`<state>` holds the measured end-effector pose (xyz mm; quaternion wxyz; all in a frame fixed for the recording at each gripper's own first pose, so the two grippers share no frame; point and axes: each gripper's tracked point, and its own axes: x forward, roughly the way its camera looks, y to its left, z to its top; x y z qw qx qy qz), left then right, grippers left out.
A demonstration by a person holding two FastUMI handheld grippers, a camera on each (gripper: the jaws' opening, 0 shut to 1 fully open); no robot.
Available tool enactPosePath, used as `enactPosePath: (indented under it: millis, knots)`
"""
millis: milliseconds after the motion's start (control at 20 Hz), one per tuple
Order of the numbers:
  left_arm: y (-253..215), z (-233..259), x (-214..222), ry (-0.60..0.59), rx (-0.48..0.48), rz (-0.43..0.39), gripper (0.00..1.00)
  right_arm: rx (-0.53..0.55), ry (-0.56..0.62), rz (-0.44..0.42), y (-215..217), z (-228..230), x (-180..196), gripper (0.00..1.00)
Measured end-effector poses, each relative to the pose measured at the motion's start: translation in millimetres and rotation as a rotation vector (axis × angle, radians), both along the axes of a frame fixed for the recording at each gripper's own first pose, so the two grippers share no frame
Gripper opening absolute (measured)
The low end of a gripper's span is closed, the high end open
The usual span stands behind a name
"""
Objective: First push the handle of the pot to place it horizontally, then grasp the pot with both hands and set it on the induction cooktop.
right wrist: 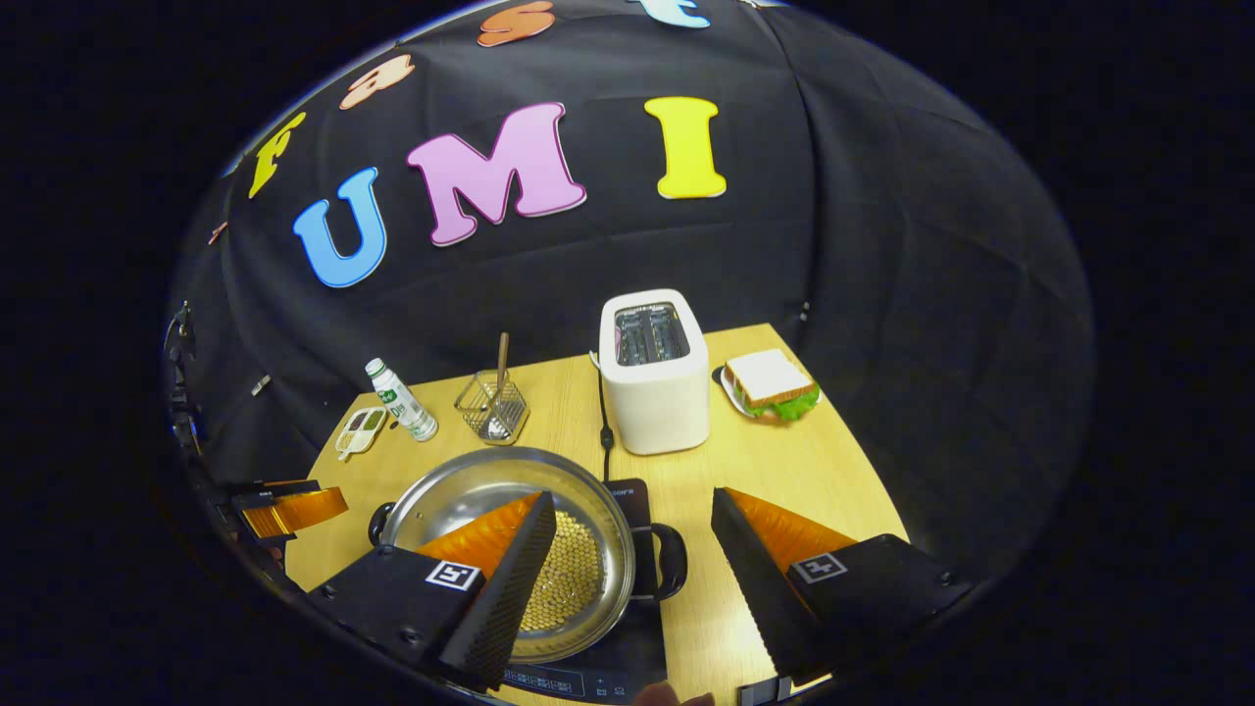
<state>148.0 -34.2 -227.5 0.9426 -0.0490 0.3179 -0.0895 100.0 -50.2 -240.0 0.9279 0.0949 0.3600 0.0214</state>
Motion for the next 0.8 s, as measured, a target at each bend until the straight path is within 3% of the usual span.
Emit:
enactPosePath:
  millis: [400,800]
  knots:
    - [16,99,-17,-0.272,-0.026,0.04,0.95,-0.096,-0.274,0.01,9,107,-1,0.98]
    - [35,184,-54,-0.501,0.023,0.056,0.95,-0.173,-0.536,0.01,23,209,-22,0.98]
